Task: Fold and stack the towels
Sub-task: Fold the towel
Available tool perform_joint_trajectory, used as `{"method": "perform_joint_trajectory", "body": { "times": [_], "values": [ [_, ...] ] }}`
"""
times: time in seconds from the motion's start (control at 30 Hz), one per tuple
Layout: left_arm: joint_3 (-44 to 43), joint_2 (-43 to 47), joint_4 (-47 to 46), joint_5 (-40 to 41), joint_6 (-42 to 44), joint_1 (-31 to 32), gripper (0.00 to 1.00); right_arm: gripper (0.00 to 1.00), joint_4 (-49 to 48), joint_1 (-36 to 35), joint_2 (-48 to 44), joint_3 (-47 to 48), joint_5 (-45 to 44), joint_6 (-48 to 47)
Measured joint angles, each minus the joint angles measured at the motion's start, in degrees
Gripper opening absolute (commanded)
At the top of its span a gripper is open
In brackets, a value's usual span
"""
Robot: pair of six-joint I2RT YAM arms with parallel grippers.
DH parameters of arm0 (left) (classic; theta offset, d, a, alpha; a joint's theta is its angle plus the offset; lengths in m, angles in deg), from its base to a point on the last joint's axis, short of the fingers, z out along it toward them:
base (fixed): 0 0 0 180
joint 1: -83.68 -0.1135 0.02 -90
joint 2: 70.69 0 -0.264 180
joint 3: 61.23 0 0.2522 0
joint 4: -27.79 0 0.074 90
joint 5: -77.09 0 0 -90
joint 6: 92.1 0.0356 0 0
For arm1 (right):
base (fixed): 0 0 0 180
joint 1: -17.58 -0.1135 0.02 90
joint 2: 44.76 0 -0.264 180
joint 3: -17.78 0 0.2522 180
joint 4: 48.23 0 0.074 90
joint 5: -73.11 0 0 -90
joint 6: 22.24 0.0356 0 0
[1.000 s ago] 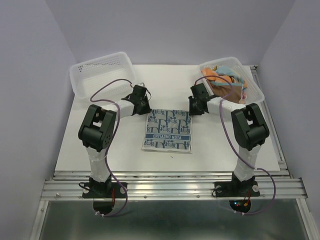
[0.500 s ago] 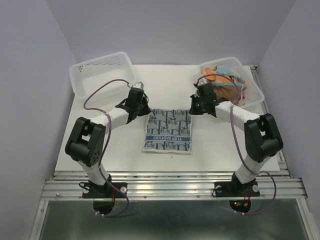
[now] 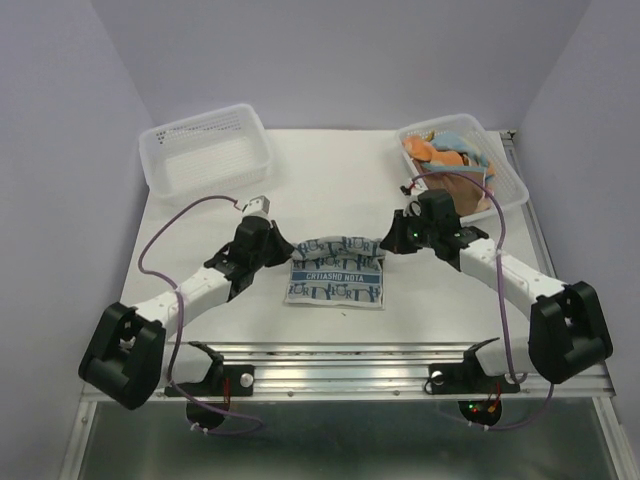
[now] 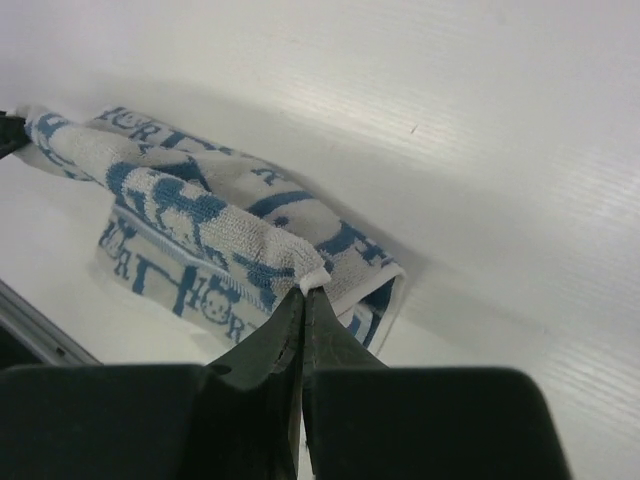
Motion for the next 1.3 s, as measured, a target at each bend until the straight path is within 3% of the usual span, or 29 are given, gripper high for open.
{"method": "perform_joint_trajectory", "body": {
  "times": [0.4,0.7,0.77,0.8,0.87,0.9,1.0,1.03,1.07,1.13,1.3],
  "values": [
    [15.2,18.2,-0.3,-0.9,-6.8,2.0,0.0,0.02,0.0,-0.8,-10.5,-10.8,7.8,3.3],
    [19.8,21.8,-0.2,-3.8,-8.6,2.0,0.0,0.07,-1.9,-1.0,-14.0,-17.0,11.9,5.2],
    [20.5,21.8,-0.2,-4.7,-8.8,2.0,0.1,0.1,-2.1,-1.2,-14.0,-18.4,12.4,5.6],
    [20.8,21.8,0.0,-5.5,-9.1,2.0,0.23,0.13,-2.5,-1.2,-14.0,-19.3,12.8,5.9],
    [21.0,22.0,0.3,-6.6,-9.4,2.0,0.4,0.21,-3.2,-1.2,-14.0,-20.6,13.9,6.4],
    [21.4,22.5,0.7,-7.7,-9.8,2.0,0.61,0.34,-3.7,-1.2,-14.0,-21.1,14.6,6.9],
    [22.4,24.8,2.0,-9.4,-10.9,2.0,0.83,0.66,-5.0,-1.2,-14.3,-23.1,17.2,7.8],
    [23.1,26.8,3.0,-9.9,-11.7,2.0,0.99,0.75,-5.1,-1.2,-15.0,-24.3,18.2,8.5],
    [23.7,28.9,4.3,-10.2,-12.5,2.0,0.99,0.79,-5.1,-1.2,-15.6,-24.9,18.5,8.6],
    [24.5,33.1,6.8,-10.6,-13.5,2.1,0.99,1.0,-4.7,-1.2,-18.3,-26.4,19.0,9.6],
    [24.2,39.8,12.3,-8.9,-14.6,2.4,0.99,1.0,-2.7,-1.2,-25.3,-26.9,18.2,11.2]
  ]
}}
